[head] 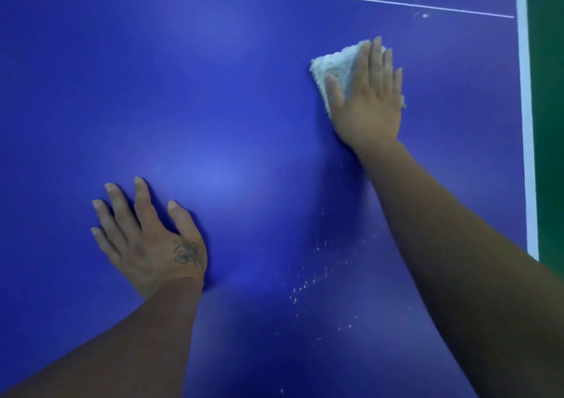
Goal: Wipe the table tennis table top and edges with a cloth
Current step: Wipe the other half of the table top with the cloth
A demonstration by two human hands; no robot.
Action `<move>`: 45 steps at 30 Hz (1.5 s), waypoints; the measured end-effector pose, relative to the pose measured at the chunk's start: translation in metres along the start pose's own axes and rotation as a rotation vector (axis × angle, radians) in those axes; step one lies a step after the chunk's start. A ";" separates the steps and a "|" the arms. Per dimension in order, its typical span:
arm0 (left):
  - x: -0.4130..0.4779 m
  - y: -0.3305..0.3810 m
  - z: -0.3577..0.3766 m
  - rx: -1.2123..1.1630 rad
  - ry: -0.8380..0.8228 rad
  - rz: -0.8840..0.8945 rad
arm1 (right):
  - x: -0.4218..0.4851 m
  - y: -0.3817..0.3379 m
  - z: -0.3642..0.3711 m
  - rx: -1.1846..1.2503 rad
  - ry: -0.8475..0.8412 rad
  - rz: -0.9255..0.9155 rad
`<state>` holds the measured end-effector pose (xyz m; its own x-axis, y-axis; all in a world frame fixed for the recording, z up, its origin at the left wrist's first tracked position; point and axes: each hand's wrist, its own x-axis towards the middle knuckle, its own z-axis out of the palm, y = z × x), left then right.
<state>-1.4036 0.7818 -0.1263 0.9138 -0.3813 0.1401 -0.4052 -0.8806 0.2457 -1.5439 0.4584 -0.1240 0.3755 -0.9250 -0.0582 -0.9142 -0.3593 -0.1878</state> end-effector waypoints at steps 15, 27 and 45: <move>-0.001 -0.001 -0.003 -0.009 -0.060 -0.033 | -0.288 0.054 -0.012 0.156 -0.060 0.200; -0.001 -0.006 -0.019 -0.038 -0.195 0.031 | -0.325 0.076 -0.020 0.070 -0.153 0.098; -0.111 -0.108 -0.060 0.021 -0.277 0.378 | -0.245 0.028 -0.005 0.028 -0.028 0.243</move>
<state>-1.4628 0.9359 -0.1111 0.6772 -0.7344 -0.0457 -0.7128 -0.6701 0.2070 -1.6618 0.6745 -0.1101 0.1494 -0.9799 -0.1321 -0.9737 -0.1226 -0.1922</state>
